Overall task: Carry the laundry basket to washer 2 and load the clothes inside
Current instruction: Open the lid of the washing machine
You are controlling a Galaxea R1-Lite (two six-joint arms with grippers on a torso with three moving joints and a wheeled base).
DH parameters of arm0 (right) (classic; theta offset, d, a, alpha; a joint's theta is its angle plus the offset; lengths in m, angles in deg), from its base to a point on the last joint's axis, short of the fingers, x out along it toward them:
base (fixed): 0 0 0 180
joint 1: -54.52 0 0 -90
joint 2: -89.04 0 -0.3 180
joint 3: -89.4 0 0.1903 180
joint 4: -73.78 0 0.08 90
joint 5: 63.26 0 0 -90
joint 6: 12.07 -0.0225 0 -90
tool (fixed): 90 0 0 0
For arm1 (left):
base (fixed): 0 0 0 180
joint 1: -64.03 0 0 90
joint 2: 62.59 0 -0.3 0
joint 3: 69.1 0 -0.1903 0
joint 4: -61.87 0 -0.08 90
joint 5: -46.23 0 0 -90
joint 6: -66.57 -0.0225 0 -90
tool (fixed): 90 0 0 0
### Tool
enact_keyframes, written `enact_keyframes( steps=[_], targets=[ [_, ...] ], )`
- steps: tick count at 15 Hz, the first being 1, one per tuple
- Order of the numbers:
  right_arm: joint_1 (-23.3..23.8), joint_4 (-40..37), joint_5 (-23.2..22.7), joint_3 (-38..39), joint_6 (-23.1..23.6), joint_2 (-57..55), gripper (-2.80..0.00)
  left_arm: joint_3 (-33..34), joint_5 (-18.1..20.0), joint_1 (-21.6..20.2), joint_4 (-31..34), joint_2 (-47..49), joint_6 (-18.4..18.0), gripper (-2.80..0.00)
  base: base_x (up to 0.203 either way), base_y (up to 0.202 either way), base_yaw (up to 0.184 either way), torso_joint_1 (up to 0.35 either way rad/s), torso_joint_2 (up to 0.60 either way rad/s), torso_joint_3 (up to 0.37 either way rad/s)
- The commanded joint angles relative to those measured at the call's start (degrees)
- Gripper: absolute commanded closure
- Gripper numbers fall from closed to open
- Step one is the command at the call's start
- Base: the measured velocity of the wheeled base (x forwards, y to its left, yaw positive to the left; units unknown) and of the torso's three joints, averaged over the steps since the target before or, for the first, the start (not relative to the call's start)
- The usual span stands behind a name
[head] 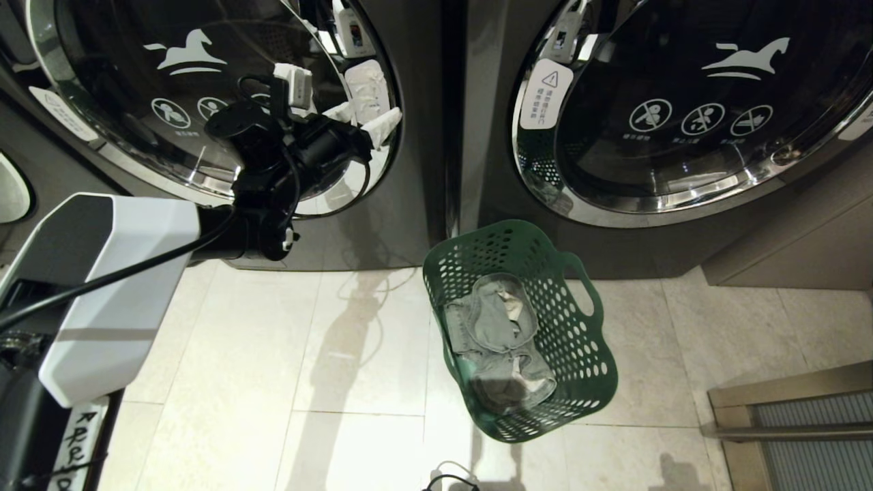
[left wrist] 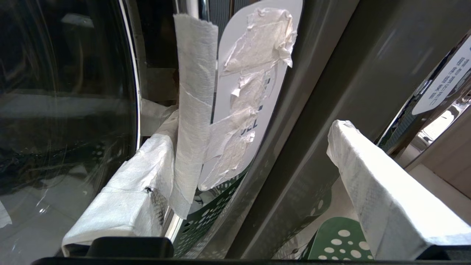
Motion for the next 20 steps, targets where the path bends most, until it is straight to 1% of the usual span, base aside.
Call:
enact_keyframes(
  steps=[1, 4, 6, 7, 8, 9, 11, 15, 18, 20],
  targets=[
    [0.0, 0.0, 0.0, 0.0, 0.0, -0.1, 0.0, -0.1, -0.3, 0.2, -0.2, -0.2, 0.2, -2.8, 0.0, 0.0, 0.0, 0.0, 0.0, 0.0],
    [0.0, -0.1, 0.0, 0.0, 0.0, -0.1, 0.0, 0.0, -3.3, 0.5, 0.1, -0.4, 0.2, -2.8, 0.0, 0.0, 0.0, 0.0, 0.0, 0.0],
    [0.0, 0.0, 0.0, 0.0, -0.1, -0.1, 0.0, 0.0, -3.1, 0.5, 0.2, -0.5, 0.3, -2.8, 0.0, 0.0, 0.0, 0.0, 0.0, 0.0],
    [0.0, 0.0, 0.0, 0.0, -0.1, -0.1, 0.0, 0.0, -3.1, 0.5, 0.4, -0.8, 0.3, 0.0, 0.0, 0.0, 0.0, 0.0, 0.0, 0.0],
    [0.0, 0.0, 0.0, 0.0, -0.1, -0.1, 0.0, 0.0, -2.9, 0.5, 0.3, -0.7, 0.3, 0.0, 0.0, 0.0, 0.0, 0.0, 0.0, 0.0],
    [0.0, 0.0, 0.0, 0.0, -0.1, -0.1, 0.0, 0.0, -1.7, 0.5, 0.0, -0.6, 0.3, 0.0, 0.0, 0.0, 0.0, 0.0, 0.0, 0.0],
    [0.0, 0.0, 0.0, 0.0, -0.1, -0.1, 0.0, 0.0, 2.6, 0.4, -0.5, -0.5, 0.3, 0.0, 0.0, 0.0, 0.0, 0.0, 0.0, 0.0],
    [0.0, 0.0, 0.0, 0.0, -0.1, -0.1, 0.0, 0.0, 8.9, 0.5, -1.1, -0.2, 0.3, 0.0, 0.0, 0.0, 0.0, 0.0, 0.0, 0.0],
    [0.0, 0.0, 0.0, 0.0, -0.1, -0.1, 0.0, 0.0, 9.1, 2.0, -1.4, -0.6, 0.3, 0.0, 0.0, 0.0, 0.0, 0.0, 0.0, 0.0],
    [0.0, 0.0, 0.0, 0.0, -0.1, -0.1, 0.0, 0.0, 9.3, 3.8, -1.4, -1.2, 0.4, 0.0, 0.0, 0.0, 0.0, 0.0, 0.0, 0.0]
  ],
)
